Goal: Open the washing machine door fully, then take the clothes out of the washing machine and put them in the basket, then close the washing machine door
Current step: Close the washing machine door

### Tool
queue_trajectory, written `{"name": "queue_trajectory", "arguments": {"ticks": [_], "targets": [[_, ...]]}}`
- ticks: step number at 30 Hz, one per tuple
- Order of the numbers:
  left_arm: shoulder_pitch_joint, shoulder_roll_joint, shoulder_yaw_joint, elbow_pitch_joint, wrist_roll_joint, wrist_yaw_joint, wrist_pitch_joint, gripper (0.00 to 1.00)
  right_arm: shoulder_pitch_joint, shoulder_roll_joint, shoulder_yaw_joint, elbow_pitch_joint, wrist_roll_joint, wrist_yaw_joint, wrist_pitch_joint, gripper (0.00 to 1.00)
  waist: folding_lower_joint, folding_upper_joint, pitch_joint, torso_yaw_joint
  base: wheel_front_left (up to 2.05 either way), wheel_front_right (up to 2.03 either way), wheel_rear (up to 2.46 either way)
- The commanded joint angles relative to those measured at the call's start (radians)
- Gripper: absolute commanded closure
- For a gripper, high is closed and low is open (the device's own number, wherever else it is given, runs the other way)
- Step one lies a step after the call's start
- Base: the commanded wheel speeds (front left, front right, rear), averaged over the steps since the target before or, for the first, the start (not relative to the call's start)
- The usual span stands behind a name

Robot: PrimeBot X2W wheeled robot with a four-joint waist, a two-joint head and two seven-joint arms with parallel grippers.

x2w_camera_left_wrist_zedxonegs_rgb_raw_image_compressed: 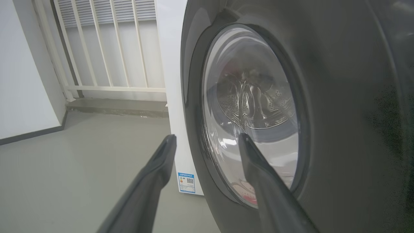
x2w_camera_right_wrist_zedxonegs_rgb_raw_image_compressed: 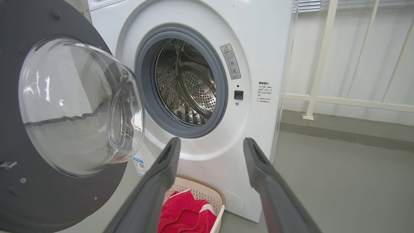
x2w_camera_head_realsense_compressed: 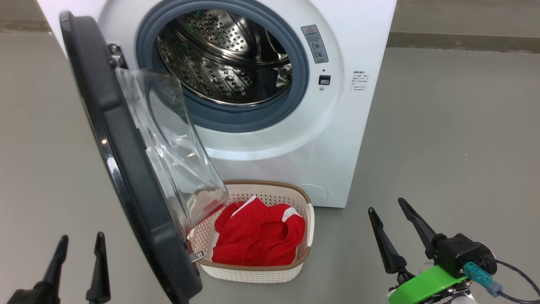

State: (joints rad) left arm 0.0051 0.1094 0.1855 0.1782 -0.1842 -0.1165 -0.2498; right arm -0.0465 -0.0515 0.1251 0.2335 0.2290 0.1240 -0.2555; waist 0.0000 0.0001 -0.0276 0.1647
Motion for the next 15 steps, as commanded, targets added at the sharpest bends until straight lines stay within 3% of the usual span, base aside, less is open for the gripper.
{"name": "queue_trajectory", "arguments": {"ticks": [1,2,3,6,9,13,15], "targets": [[-0.018,0.009,0.032,-0.011,0.001,-0.007,-0.012,0.54,-0.033,0.001,0.02,-0.027,0.005,0.007,-0.006,0.0,0.0,-0.0001,-0.001,0.0,0.0,0.0,0.0],[-0.02,0.007,0.031,-0.008,-0.006,-0.007,-0.012,0.84,-0.032,0.001,0.021,-0.027,0.005,0.007,-0.006,0.0,0.0,-0.0001,-0.002,0.0,0.0,0.0,0.0],[-0.023,0.003,0.034,-0.004,-0.019,-0.008,-0.012,1.0,-0.032,0.001,0.021,-0.027,0.005,0.007,-0.006,0.0,0.0,-0.0001,-0.002,0.0,0.0,0.0,0.0],[-0.037,-0.01,0.042,0.009,-0.071,-0.009,-0.009,1.0,-0.03,0.001,0.021,-0.027,0.006,0.007,-0.006,0.0,0.0,-0.0001,-0.003,0.001,0.0,0.0,0.0],[-0.067,-0.031,0.061,0.011,-0.2,-0.011,0.047,1.0,-0.027,0.001,0.021,-0.027,0.005,0.007,-0.006,0.0,0.0,-0.0001,-0.005,0.004,0.0,0.0,0.0],[-0.112,-0.052,0.101,-0.041,-0.468,-0.012,0.171,1.0,-0.025,0.001,0.023,-0.026,0.004,0.007,-0.006,0.0,0.0,-0.0001,-0.007,0.004,0.0,0.0,0.0],[-0.131,-0.056,0.122,-0.08,-0.624,0.009,0.249,1.0,-0.024,0.001,0.024,-0.027,0.005,0.007,-0.006,0.0,0.0,-0.0001,-0.008,0.003,0.0,0.0,0.0]]}}
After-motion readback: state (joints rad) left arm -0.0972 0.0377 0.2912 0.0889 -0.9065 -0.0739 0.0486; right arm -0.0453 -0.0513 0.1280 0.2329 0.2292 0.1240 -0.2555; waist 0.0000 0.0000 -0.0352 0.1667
